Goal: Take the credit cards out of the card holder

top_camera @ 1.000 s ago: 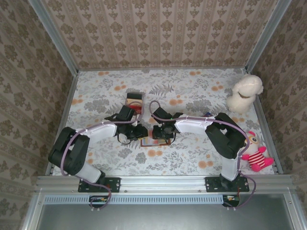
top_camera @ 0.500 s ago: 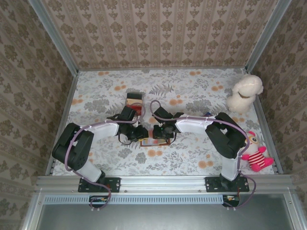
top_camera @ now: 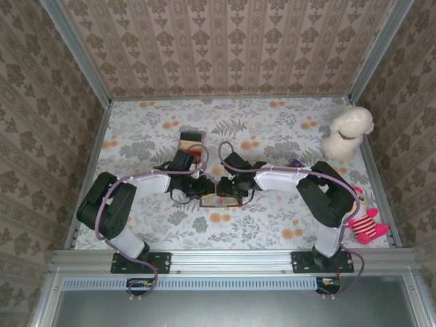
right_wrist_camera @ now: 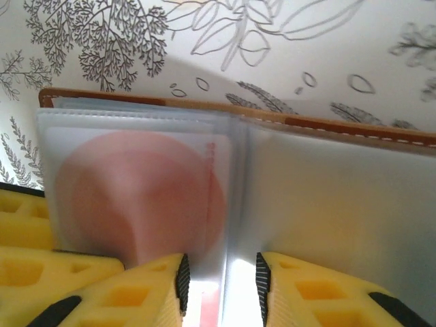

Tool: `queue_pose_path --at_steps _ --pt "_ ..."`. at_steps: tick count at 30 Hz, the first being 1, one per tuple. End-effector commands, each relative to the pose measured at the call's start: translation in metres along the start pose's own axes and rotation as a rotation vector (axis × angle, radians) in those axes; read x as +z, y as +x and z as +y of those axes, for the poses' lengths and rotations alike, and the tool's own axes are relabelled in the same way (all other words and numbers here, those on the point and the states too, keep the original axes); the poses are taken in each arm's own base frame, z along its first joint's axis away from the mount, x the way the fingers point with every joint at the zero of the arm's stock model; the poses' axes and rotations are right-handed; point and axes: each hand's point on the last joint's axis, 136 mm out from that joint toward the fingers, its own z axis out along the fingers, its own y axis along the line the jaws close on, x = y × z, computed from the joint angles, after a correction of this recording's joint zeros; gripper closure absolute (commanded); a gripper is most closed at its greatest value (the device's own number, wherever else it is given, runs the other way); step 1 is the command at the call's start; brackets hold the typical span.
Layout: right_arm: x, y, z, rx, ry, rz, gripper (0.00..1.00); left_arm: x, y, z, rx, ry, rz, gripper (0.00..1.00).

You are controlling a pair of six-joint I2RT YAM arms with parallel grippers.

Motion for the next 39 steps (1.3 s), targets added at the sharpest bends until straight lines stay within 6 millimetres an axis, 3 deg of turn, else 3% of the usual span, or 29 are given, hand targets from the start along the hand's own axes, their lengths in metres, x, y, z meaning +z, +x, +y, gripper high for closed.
queue_pose_path --at_steps 1,9,16,22,30,34,39 --pt "-0.031 -0.007 -0.006 0.048 0.043 -0.062 0.63 -0.003 -0.001 -0.019 0.024 0.071 -0.007 0.78" --pt "-0.083 -0.021 -0.027 0.131 0.106 -0.233 0.62 0.001 -0.006 -0.049 0.066 0.127 -0.013 0.74" --pt "-0.102 -0.022 -0.042 0.161 0.12 -0.29 0.61 0.02 -0.009 -0.068 0.097 0.121 0.017 0.62" --pt "-0.098 -0.02 -0.044 0.152 0.122 -0.277 0.57 0.038 -0.011 -0.064 0.068 0.104 0.046 0.58" --pt "-0.09 -0.021 -0.027 0.102 0.06 -0.233 0.6 0.015 -0.013 -0.072 0.091 0.097 0.002 0.59" --pt "-0.073 -0.016 -0.012 0.068 0.019 -0.165 0.69 0.0 -0.012 -0.053 0.049 0.011 -0.048 0.63" --pt "-0.051 -0.01 -0.011 0.062 0.04 -0.1 0.76 0.0 -0.002 -0.033 -0.016 -0.056 -0.042 0.66"
